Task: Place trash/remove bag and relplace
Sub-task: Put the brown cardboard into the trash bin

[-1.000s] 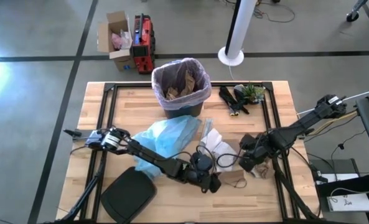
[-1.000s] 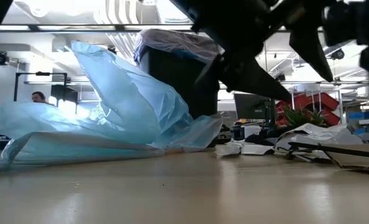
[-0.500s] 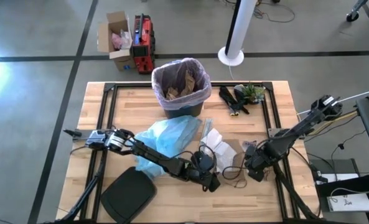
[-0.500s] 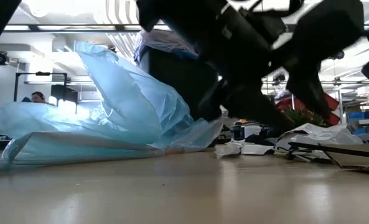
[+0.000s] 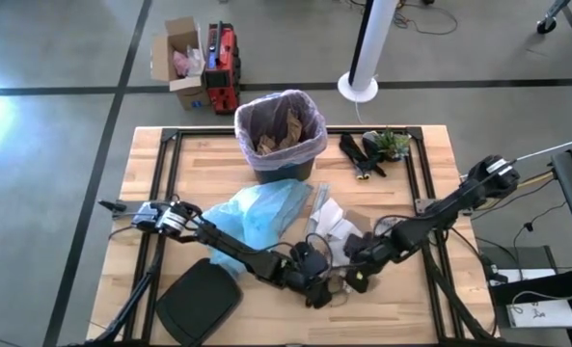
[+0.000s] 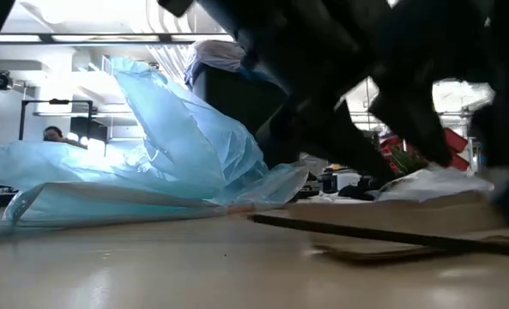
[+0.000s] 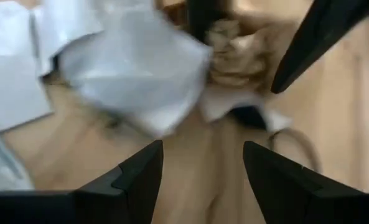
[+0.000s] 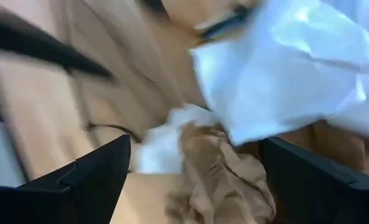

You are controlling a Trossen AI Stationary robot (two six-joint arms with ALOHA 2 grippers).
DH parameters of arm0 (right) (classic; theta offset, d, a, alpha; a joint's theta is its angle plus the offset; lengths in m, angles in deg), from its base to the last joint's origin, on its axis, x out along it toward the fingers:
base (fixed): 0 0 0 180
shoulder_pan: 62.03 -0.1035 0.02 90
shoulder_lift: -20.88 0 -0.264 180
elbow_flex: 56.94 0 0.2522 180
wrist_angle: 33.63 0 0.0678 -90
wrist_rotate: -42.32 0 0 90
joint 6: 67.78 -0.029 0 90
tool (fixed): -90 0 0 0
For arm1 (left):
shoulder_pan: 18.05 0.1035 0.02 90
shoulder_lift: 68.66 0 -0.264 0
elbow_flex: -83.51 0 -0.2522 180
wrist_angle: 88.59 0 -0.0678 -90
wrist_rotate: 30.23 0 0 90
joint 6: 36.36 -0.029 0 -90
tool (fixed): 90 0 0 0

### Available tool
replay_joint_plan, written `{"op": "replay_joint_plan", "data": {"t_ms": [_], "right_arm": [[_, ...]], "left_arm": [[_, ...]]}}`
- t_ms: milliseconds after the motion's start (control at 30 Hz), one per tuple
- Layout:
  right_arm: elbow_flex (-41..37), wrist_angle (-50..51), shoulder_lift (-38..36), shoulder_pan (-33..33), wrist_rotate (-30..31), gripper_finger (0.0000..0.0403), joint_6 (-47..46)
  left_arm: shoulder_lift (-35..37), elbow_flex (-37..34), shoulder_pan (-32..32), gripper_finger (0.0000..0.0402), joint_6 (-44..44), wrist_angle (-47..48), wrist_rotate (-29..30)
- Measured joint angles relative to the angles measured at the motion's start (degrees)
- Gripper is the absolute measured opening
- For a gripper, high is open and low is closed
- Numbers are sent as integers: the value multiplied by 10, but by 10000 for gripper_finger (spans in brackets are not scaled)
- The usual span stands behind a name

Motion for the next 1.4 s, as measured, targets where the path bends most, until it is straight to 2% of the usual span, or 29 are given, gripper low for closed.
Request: {"op": "replay_joint_plan", "data": {"t_ms": [267, 433, 633, 833, 1033, 1300, 1400], "right_arm": [[57, 83, -56, -5, 54, 341, 82], [56, 95, -75, -15, 54, 341, 83], [56, 88, -65, -24, 52, 341, 67], [56, 89, -50, -32, 52, 341, 67], [56, 90, -49, -32, 59, 341, 69], [56, 91, -51, -32, 74, 341, 86], [56, 106, -59, -32, 84, 341, 87]], "left_arm": [[-3, 0, -20, 215, 0, -10, -17], [-6, -4, -19, 215, 16, 4, -13], [-7, -32, -14, 216, 22, 10, -18], [-6, -83, -17, 201, 29, -70, -58], [-8, -88, -24, 145, 17, -89, -62], [-5, -85, -21, 16, -3, -77, -66], [3, -81, -20, 13, -15, -59, -67]]}}
